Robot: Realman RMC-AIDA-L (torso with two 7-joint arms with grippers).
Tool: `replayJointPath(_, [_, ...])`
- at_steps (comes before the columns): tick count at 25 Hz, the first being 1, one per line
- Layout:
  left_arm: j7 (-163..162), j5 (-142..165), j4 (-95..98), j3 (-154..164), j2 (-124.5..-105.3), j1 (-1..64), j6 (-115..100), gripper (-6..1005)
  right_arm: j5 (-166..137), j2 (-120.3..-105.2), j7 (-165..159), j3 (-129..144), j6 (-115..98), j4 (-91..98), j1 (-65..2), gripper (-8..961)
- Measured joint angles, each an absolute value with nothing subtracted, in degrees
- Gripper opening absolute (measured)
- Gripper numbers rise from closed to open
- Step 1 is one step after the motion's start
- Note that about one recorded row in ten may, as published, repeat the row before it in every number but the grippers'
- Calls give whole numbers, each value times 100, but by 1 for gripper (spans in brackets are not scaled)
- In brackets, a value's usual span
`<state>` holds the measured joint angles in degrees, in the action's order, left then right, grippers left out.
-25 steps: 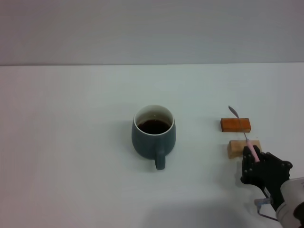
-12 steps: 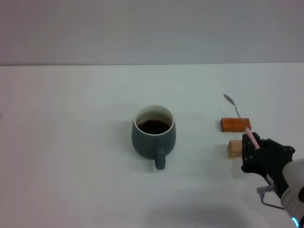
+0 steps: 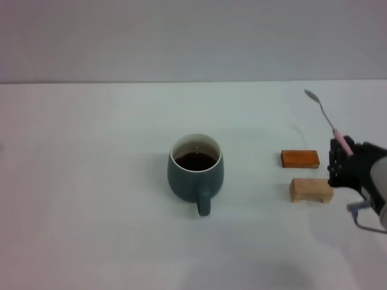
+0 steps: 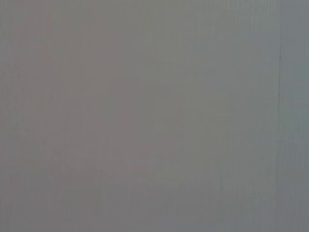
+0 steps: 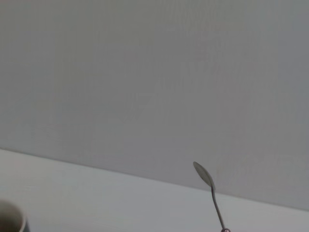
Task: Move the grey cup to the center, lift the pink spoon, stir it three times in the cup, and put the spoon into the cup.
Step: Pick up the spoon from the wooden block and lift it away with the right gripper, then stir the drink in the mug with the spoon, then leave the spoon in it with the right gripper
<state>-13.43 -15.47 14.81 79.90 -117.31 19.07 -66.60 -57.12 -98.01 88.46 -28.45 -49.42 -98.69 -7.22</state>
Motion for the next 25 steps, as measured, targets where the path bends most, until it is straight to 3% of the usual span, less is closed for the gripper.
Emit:
replayJointPath(9, [-1344,-1547,1485,7982,-11710,1918,-6641,47,-4545,-9832,10477,-3704,-4312,-10413,-632,121])
replayJointPath(12, [-1345,-1547,1486,7980,-11709,1924,-6641,47,-3799,-9974,11553,-4027,-4289,-10583,-626,121])
replayJointPath(18, [-1345,-1547,1484,7980,-11706,1925,-6641,47,-2547,-10512,13792,-4740,-4175,-10868,-412,122])
replayJointPath(25, [-1350,-1547,1486,7980,-11706,1913,-6644,46,-950,-10771,15508,-5492,-4220,-11262,-472,122])
